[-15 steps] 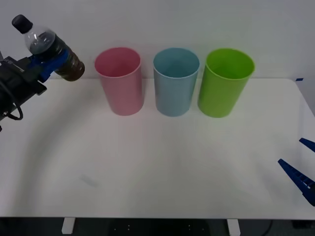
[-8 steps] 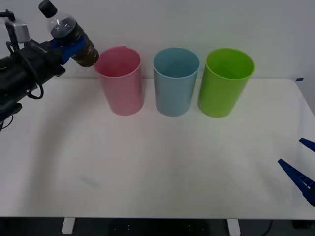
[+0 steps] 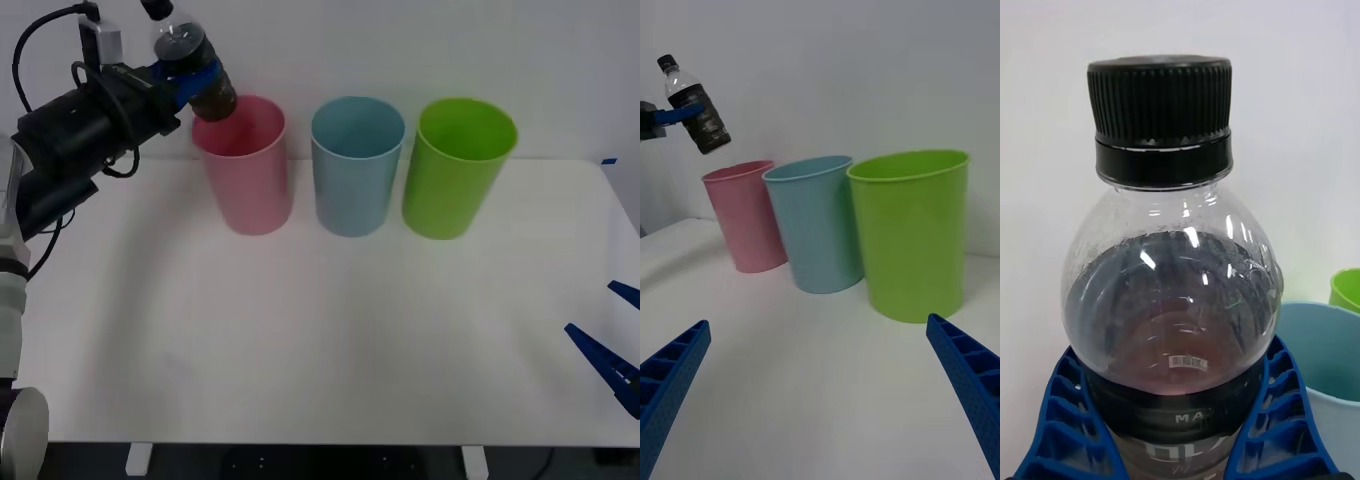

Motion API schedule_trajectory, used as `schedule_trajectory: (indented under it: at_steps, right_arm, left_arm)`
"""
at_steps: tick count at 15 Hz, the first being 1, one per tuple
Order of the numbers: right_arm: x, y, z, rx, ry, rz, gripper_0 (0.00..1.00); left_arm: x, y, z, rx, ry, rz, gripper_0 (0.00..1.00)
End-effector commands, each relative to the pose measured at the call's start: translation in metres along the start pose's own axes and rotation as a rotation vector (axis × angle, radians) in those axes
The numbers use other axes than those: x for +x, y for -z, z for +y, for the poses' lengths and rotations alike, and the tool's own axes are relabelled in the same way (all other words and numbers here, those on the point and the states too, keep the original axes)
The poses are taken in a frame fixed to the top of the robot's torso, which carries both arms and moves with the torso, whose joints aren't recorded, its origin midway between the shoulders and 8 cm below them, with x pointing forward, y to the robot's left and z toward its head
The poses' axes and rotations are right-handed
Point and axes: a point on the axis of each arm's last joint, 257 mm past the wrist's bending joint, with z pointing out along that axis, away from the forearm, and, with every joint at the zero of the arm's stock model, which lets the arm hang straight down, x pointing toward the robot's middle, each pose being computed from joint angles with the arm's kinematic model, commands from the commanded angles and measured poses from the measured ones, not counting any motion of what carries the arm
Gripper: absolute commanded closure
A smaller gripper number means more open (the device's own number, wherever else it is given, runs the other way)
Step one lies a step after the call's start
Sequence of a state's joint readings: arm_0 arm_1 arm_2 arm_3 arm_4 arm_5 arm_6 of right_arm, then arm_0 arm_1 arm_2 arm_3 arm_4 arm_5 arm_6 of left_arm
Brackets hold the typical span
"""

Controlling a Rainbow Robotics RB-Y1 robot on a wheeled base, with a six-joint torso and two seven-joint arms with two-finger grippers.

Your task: Grasp the object on the table and drop it into the matching bin: aluminum can to the light blue bin, PET bottle to the pink bin.

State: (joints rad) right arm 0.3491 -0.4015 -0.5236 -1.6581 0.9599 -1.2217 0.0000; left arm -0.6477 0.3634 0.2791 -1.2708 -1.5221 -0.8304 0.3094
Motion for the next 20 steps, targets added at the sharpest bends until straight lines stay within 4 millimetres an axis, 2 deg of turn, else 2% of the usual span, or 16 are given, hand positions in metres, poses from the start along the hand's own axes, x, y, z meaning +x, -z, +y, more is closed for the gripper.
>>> schedule_trajectory:
  at_steps: [1, 6, 7, 8, 9, 10, 16, 20]
  right_arm:
    - [0.000, 0.000, 0.000, 0.000, 0.000, 0.000, 0.00]
    - [0.000, 0.000, 0.000, 0.000, 0.000, 0.000, 0.00]
    - [0.000, 0.000, 0.000, 0.000, 0.000, 0.000, 0.00]
    - [0.000, 0.000, 0.000, 0.000, 0.000, 0.000, 0.00]
    - [0.000, 0.000, 0.000, 0.000, 0.000, 0.000, 0.00]
    - [0.000, 0.000, 0.000, 0.000, 0.000, 0.000, 0.00]
    - [0.000, 0.000, 0.000, 0.000, 0.000, 0.000, 0.00]
    - [0.000, 0.000, 0.000, 0.000, 0.000, 0.000, 0.00]
  left_arm:
    - [0.003, -0.017, -0.001, 0.002, -0.030, 0.031, 1.00]
    - [0.005, -0.027, -0.004, 0.006, -0.046, 0.045, 1.00]
    - [0.006, -0.028, -0.006, 0.010, -0.046, 0.048, 0.98]
    - [0.005, -0.028, -0.007, 0.015, -0.042, 0.043, 0.89]
    - [0.002, -0.030, -0.008, 0.015, -0.041, 0.037, 0.15]
    - [0.003, -0.031, -0.009, 0.013, -0.041, 0.035, 0.00]
    - [0.002, -0.032, -0.010, 0.010, -0.020, 0.027, 0.00]
    - [0.008, -0.015, -0.010, 0.026, 0.051, -0.009, 0.00]
